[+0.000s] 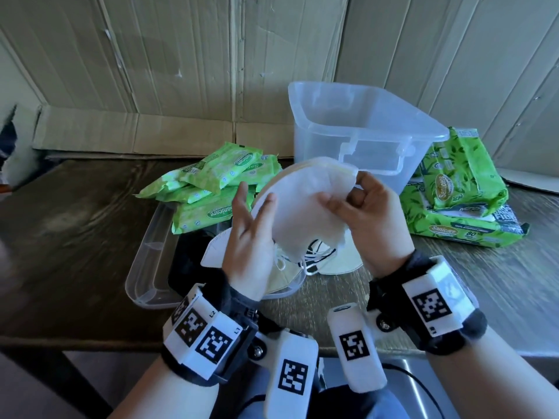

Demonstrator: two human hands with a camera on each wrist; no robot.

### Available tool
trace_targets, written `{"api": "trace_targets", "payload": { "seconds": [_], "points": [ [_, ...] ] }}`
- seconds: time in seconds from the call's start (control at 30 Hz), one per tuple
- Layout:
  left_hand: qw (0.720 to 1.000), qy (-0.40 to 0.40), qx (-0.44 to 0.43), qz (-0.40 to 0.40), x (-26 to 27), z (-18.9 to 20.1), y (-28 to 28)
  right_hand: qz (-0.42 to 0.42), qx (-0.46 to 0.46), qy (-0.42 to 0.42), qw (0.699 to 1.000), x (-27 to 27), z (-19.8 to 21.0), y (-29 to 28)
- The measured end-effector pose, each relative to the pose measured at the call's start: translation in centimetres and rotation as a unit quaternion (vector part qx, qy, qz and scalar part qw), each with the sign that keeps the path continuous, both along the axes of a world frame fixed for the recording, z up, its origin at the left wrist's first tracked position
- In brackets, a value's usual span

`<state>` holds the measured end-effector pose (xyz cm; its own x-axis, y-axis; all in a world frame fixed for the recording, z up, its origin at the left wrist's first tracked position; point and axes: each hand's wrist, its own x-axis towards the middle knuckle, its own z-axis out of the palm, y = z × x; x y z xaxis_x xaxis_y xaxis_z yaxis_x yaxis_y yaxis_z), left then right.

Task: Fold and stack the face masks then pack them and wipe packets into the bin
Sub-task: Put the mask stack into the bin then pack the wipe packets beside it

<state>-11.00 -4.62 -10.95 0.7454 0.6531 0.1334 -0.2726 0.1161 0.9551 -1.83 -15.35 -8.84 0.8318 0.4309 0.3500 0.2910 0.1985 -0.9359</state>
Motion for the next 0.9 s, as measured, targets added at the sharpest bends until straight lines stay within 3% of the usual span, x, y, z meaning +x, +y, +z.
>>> {"api": "trace_targets", "payload": {
  "seconds": [0.23, 0.33, 0.47, 0.53, 0.57, 0.67, 0.7, 0.73, 0.77, 0.9],
  "points": [
    [1.000, -0.025, -0.002, -0.009, 0.3, -0.4, 0.1, 0.030, -0.048, -0.024, 0.998, -0.5, 0.3, 0.0],
    [0.994, -0.052, 0.092, -0.037, 0.1, -0.2, 1.1, 0.047, -0.094, -0.032, 0.994, 0.4, 1.1, -0.2],
    [0.976, 0.027, 0.193, -0.095, -0.1, 0.1, 1.8, 0.053, -0.221, -0.077, 0.971, 3.1, 1.4, 0.3],
    [0.972, 0.075, 0.201, -0.094, -0.1, -0.3, 2.2, 0.063, -0.343, -0.134, 0.928, 4.6, 1.2, 0.7],
    [0.974, 0.089, 0.189, -0.086, -0.2, -0.6, 2.5, 0.071, -0.421, -0.171, 0.888, 5.3, 1.0, 0.9],
    [0.983, 0.087, 0.158, -0.041, -0.4, -0.8, 3.1, 0.111, -0.657, -0.269, 0.695, 6.7, -0.7, 1.0],
    [0.984, 0.079, 0.156, -0.027, -0.5, -0.8, 3.3, 0.127, -0.700, -0.283, 0.644, 6.9, -1.4, 1.1],
    [0.986, 0.071, 0.151, -0.015, -0.5, -0.7, 3.4, 0.141, -0.720, -0.281, 0.618, 7.0, -2.1, 1.1],
    [0.987, 0.066, 0.145, -0.007, -0.6, -0.7, 3.5, 0.153, -0.725, -0.274, 0.613, 7.0, -2.5, 1.2],
    [0.988, 0.069, 0.133, 0.040, -0.6, -1.1, 4.2, 0.165, -0.716, -0.290, 0.613, 7.1, -2.7, 1.6]
  ]
}}
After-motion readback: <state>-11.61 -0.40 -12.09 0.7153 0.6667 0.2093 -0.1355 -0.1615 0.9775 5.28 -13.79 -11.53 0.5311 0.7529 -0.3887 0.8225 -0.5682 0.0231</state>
